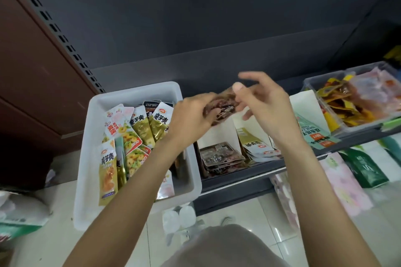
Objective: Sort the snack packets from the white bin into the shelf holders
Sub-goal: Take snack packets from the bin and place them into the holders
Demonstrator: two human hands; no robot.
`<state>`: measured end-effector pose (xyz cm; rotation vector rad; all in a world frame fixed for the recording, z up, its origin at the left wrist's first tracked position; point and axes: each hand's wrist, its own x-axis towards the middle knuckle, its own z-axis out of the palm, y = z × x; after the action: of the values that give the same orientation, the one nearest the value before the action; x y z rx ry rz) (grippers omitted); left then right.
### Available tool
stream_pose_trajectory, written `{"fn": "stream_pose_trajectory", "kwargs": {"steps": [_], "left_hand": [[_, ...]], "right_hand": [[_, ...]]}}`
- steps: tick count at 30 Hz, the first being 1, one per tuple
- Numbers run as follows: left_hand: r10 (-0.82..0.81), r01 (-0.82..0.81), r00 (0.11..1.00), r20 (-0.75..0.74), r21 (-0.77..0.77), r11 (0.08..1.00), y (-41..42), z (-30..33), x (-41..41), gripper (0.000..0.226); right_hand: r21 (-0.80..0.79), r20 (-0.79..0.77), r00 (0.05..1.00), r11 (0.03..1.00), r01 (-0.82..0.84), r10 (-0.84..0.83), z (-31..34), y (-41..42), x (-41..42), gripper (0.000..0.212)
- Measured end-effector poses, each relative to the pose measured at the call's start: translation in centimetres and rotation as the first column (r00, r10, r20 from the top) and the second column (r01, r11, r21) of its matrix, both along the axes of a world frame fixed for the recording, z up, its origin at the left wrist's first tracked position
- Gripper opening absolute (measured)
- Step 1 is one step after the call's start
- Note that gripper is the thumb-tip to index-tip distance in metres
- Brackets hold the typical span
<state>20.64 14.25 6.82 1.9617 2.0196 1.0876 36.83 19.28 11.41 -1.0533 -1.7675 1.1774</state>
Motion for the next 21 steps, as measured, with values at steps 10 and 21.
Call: {"fn": "stream_pose_trajectory", "kwargs": {"steps": [10,21], "left_hand": [[-0.109,0.100,0.994,-0.031,-0.216,0.971,-0.3,-7.0,-0.7,0.031],[-0.266,0.155,0.922,-0.282,-0.360,0.920,-4.1,-7.4,-0.8,0.024]], "right_hand": [[0.362,0.544,0.838,0.910,-0.200,-0.032,-6.8,1.6,1.9,0.010],[0.083,0.776,0.557,0.828,-0.555,0.296,-9.2,0.2,2.4,0.036]]}}
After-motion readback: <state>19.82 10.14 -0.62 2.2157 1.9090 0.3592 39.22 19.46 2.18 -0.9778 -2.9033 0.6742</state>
